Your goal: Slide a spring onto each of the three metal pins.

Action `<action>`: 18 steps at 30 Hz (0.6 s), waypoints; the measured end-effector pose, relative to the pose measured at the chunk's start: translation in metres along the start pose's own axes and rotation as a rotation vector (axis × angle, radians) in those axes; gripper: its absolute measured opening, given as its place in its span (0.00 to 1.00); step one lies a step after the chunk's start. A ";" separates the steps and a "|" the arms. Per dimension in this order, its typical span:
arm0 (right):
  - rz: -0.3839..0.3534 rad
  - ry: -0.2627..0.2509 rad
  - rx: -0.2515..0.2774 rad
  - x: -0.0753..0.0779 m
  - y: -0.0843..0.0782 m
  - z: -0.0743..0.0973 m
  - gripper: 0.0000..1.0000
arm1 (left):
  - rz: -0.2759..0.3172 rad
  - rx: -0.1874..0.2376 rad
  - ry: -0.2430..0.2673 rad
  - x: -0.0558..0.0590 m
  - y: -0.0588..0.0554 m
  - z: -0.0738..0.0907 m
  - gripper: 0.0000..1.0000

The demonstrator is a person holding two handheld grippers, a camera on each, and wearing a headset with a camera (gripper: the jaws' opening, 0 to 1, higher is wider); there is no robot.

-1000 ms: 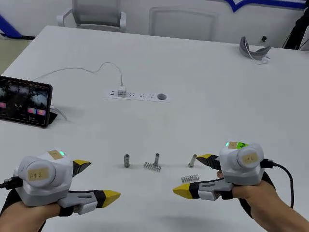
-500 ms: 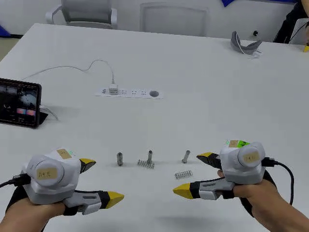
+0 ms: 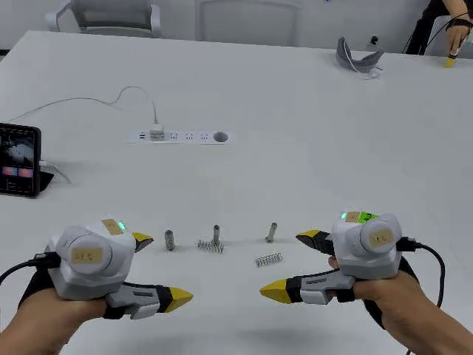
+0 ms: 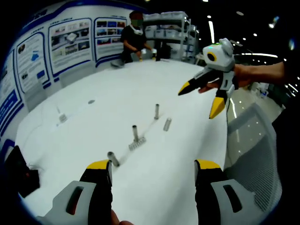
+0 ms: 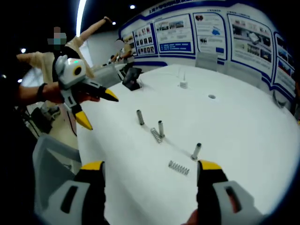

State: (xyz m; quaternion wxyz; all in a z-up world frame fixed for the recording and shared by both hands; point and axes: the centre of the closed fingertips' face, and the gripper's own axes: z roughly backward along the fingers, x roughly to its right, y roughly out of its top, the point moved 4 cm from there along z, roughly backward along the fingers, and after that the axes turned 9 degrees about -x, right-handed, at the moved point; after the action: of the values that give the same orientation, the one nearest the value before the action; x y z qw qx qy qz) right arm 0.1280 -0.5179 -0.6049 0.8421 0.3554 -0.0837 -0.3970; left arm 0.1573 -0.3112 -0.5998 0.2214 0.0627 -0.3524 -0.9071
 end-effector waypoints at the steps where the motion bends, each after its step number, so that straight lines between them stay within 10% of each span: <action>1: -0.001 0.000 0.000 0.000 -0.001 0.001 0.82 | -0.004 0.000 -0.004 0.000 0.002 -0.001 0.73; 18: -0.028 -0.001 0.004 -0.004 -0.012 0.008 0.82 | -0.153 -0.107 -0.045 -0.001 0.015 -0.037 0.73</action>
State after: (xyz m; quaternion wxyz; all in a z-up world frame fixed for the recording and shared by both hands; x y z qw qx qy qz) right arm 0.1148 -0.5247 -0.6071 0.8356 0.3582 -0.0800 -0.4087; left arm 0.1730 -0.3431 -0.6171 0.1467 0.0568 -0.3025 -0.9401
